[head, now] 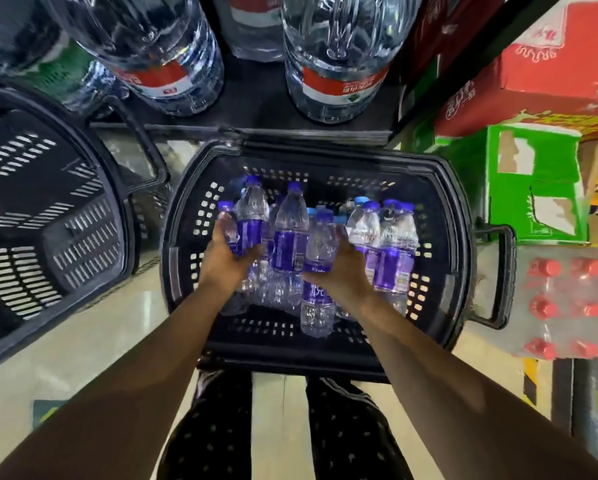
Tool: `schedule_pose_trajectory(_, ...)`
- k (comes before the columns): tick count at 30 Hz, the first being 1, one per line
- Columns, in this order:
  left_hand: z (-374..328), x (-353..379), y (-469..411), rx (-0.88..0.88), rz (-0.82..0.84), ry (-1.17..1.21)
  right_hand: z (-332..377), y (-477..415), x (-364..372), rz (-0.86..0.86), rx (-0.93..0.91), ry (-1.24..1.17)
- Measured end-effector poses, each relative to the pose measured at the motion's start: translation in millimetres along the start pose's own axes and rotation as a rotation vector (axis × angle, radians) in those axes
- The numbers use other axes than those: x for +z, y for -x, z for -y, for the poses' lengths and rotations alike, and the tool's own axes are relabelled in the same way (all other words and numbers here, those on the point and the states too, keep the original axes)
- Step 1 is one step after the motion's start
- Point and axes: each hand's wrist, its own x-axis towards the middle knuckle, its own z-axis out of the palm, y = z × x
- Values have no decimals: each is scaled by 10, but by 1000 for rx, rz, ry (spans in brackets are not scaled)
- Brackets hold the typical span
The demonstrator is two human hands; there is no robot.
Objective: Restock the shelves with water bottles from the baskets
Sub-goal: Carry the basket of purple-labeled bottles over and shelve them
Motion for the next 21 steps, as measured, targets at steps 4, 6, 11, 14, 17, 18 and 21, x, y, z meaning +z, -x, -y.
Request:
schedule_pose_trajectory(4, 95, 68, -315, 8, 104, -109, -85, -226, 205, -45, 125, 148)
schedule_pose_trajectory(6, 110, 43, -389, 29, 179, -306, -93, -255, 241, -61, 164, 174)
schedule_pose_trajectory(11, 99, 21, -483, 46, 197, -412, -38, -297, 169, -42, 256, 123)
schedule_pose_trajectory(14, 97, 45, -510, 20, 148, -361, 21, -229, 130, -72, 256, 110)
schedule_pose_trajectory(17, 143, 111, -442, 39, 102, -265, 85, -149, 117, -80, 262, 56)
schedule_pose_trajectory(18, 148, 125, -400, 36, 95, -234, 99, -137, 122, -80, 269, 34)
schedule_pose_trajectory(21, 177, 200, -266, 77, 82, -194, 129, -111, 111, -80, 257, 2)
